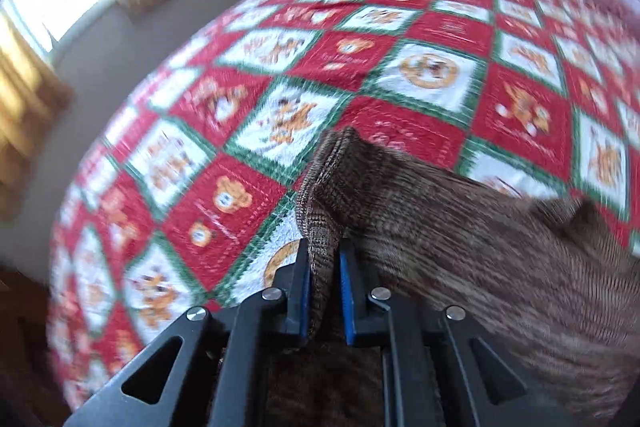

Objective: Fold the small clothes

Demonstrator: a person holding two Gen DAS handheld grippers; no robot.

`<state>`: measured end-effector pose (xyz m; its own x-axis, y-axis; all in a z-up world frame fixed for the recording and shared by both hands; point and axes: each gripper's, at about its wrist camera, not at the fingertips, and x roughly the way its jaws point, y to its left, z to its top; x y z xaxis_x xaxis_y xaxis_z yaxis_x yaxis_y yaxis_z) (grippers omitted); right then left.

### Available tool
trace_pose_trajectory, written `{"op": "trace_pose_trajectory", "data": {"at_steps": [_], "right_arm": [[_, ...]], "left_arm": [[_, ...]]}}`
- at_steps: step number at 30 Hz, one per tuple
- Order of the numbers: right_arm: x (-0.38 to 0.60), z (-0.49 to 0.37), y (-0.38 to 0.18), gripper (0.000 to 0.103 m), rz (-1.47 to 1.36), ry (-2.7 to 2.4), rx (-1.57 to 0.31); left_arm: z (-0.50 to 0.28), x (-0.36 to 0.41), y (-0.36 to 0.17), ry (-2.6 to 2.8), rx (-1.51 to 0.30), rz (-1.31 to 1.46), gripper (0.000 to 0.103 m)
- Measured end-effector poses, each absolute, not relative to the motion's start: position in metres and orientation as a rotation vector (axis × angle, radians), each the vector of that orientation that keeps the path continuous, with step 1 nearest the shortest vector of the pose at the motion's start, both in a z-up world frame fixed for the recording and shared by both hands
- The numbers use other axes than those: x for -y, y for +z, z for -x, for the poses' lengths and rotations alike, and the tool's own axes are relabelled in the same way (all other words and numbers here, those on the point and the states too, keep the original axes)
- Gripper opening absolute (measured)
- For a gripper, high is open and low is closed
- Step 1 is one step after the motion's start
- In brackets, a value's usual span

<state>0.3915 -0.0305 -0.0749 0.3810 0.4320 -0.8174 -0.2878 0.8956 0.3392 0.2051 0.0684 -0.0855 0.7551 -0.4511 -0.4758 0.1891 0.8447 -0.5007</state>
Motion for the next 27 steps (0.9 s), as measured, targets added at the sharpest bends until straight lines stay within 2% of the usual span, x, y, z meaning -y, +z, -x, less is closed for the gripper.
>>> {"op": "trace_pose_trajectory", "data": {"at_steps": [8, 14, 20, 27], "right_arm": [[0.151, -0.367, -0.023, 0.011, -0.353, 0.422, -0.988], [0.24, -0.34, -0.007, 0.006, -0.338, 0.35, -0.954], [0.321, -0.309, -0.017, 0.006, -0.405, 0.282, -0.911], [0.364, -0.295, -0.06, 0.006, -0.443, 0.22, -0.948]], "left_arm": [[-0.198, -0.007, -0.032, -0.543, -0.542, 0.309, 0.012], [-0.189, 0.075, -0.024, -0.7, -0.554, 0.214, 0.012], [-0.175, 0.14, -0.037, -0.811, -0.609, 0.133, 0.012], [-0.161, 0.184, -0.05, -0.853, -0.654, 0.055, 0.012]]}}
